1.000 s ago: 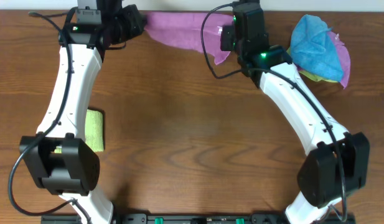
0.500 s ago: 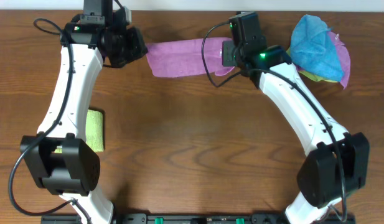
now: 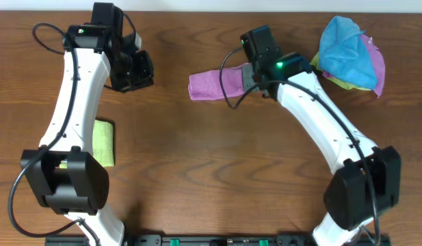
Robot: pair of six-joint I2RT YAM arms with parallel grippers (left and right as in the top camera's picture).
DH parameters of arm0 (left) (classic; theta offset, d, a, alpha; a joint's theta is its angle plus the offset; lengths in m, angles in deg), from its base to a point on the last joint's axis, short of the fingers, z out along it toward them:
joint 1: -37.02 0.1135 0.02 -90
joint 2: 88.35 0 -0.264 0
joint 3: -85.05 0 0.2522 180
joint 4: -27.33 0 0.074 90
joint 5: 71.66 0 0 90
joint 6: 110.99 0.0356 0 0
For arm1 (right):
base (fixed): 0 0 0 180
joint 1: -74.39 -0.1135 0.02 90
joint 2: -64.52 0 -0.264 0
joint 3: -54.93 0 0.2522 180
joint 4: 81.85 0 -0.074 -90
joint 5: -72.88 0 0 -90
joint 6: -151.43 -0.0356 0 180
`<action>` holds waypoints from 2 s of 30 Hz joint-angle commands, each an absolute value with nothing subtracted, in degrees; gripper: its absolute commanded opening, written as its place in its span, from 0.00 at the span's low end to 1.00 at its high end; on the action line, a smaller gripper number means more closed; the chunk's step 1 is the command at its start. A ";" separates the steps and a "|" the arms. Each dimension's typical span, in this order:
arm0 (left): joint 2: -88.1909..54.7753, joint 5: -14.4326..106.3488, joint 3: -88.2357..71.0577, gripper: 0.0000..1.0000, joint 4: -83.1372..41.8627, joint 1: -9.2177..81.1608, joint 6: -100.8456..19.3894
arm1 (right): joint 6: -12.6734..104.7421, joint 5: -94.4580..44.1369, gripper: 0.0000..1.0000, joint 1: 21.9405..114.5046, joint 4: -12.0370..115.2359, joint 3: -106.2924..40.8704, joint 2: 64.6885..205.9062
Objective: Fold the cloth
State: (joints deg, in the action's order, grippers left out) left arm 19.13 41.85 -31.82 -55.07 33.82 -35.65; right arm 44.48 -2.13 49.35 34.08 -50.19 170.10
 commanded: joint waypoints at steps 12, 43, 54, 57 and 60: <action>19.35 43.60 -32.46 0.06 -61.21 33.99 -34.27 | 33.58 -2.40 0.04 47.19 7.37 -51.21 170.17; 19.35 58.53 -26.47 0.56 -61.54 33.99 -36.46 | 19.92 -34.44 0.63 52.65 15.11 -18.08 127.92; 19.35 78.15 -5.66 0.71 -39.14 33.99 -37.53 | 9.47 -41.80 0.65 53.00 38.06 9.24 113.45; 19.35 77.93 -4.98 0.85 -37.63 33.99 -36.65 | 8.48 -41.74 0.66 53.00 42.89 13.66 113.78; 19.35 77.93 -4.98 0.96 -34.83 33.99 -36.41 | 6.69 -41.76 0.68 53.00 48.27 17.13 114.54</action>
